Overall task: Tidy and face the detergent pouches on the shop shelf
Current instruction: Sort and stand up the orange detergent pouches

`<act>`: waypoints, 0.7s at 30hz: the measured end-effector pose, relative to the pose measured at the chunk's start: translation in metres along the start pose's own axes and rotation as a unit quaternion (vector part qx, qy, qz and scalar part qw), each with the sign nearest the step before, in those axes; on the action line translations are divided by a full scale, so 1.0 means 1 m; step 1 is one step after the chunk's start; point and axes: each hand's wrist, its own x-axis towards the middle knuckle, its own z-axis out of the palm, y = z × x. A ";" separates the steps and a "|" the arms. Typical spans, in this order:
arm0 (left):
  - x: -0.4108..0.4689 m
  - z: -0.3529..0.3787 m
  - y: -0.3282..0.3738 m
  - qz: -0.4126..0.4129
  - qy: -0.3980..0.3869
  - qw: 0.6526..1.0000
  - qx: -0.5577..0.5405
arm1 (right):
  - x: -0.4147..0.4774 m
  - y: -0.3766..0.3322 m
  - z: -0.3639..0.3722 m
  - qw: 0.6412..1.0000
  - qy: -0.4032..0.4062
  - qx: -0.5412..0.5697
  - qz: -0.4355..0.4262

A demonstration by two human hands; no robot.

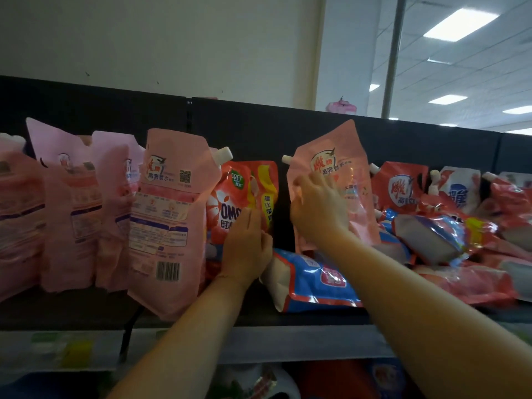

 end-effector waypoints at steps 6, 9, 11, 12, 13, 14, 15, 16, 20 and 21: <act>0.001 0.005 0.000 -0.099 -0.180 0.975 -0.087 | 0.003 0.054 -0.010 0.962 0.023 0.075 0.262; 0.003 0.006 0.001 -0.100 -0.187 0.973 -0.088 | -0.003 0.060 -0.012 0.895 0.000 0.253 0.368; 0.005 0.007 0.002 -0.116 -0.186 0.969 -0.110 | -0.005 0.059 -0.017 0.884 -0.009 0.271 0.381; 0.006 0.008 0.004 -0.132 -0.188 0.964 -0.135 | -0.005 0.058 -0.020 0.880 -0.023 0.277 0.386; 0.006 0.009 0.006 -0.152 -0.192 0.956 -0.162 | -0.005 0.056 -0.023 0.873 -0.044 0.287 0.393; 0.007 0.011 0.009 -0.174 -0.199 0.946 -0.187 | -0.003 0.055 -0.024 0.865 -0.066 0.300 0.397; 0.008 0.011 0.011 -0.194 -0.203 0.937 -0.207 | -0.002 0.052 -0.025 0.860 -0.081 0.309 0.398; 0.009 0.011 0.014 -0.213 -0.209 0.927 -0.225 | -0.002 0.049 -0.026 0.857 -0.086 0.314 0.399; 0.014 -0.003 0.027 -0.245 -0.234 0.887 -0.314 | 0.000 0.026 -0.016 0.862 -0.012 0.337 0.379; 0.016 -0.007 0.028 -0.239 -0.228 0.886 -0.326 | -0.001 0.016 -0.015 0.870 0.007 0.330 0.365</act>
